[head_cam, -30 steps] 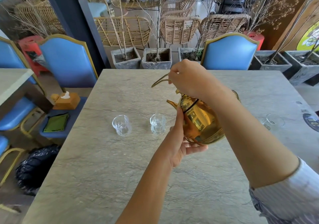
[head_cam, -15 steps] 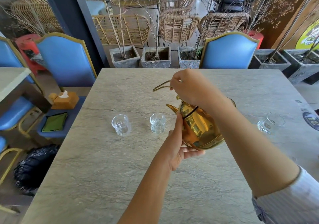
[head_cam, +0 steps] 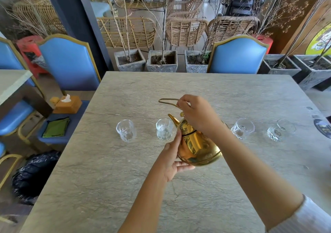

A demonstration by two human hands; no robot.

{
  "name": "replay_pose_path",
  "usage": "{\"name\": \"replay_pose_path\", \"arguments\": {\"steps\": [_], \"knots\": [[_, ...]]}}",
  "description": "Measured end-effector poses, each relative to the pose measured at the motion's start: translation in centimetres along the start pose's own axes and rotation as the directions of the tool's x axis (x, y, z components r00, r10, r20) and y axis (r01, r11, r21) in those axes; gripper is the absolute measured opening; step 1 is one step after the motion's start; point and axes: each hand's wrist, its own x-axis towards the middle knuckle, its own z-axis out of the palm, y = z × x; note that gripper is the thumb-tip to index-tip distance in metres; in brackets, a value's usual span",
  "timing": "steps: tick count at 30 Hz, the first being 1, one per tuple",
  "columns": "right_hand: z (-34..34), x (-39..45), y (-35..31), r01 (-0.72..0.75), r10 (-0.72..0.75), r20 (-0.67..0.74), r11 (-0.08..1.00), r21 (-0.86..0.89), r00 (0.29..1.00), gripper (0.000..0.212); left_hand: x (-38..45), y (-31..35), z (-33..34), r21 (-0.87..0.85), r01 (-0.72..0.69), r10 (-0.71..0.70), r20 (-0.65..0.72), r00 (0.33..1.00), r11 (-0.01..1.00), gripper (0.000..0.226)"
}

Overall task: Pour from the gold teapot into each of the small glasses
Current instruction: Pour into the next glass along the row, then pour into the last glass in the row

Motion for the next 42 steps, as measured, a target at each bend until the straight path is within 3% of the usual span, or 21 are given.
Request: {"name": "replay_pose_path", "arguments": {"steps": [7, 16, 21, 23, 28, 42], "knots": [[2.1, -0.5, 0.7, -0.018, 0.017, 0.012, 0.993, 0.118, 1.000, 0.025, 0.7, -0.4, -2.4, -0.003, -0.012, 0.012, -0.058, 0.998, 1.000, 0.079], [5.1, 0.8, -2.3, 0.106, -0.114, 0.057, 0.986, 0.132, 0.992, 0.032, -0.5, 0.4, -6.0, -0.097, -0.076, 0.064, -0.125, 0.990, 0.992, 0.077], [7.7, 1.6, -4.1, 0.133, -0.143, 0.076, 0.984, 0.120, 0.987, 0.038, -0.9, 1.0, -8.5, -0.165, -0.083, 0.063, -0.121, 0.991, 0.983, 0.057], [8.6, 2.1, -4.7, 0.131, -0.142, 0.092, 0.985, 0.117, 0.986, 0.039, -1.0, 1.2, -9.2, -0.183, -0.088, 0.066, -0.122, 0.990, 0.979, 0.059], [10.2, 3.9, -6.5, 0.119, -0.127, 0.167, 0.991, 0.054, 0.978, 0.044, -1.2, 1.6, -10.1, -0.226, -0.118, 0.091, -0.125, 0.988, 0.967, 0.069], [10.2, 6.8, -10.0, 0.108, -0.062, 0.321, 0.986, -0.129, 0.945, 0.037, -1.3, 3.2, -9.0, -0.331, -0.145, 0.123, -0.086, 0.989, 0.933, 0.053]]}}
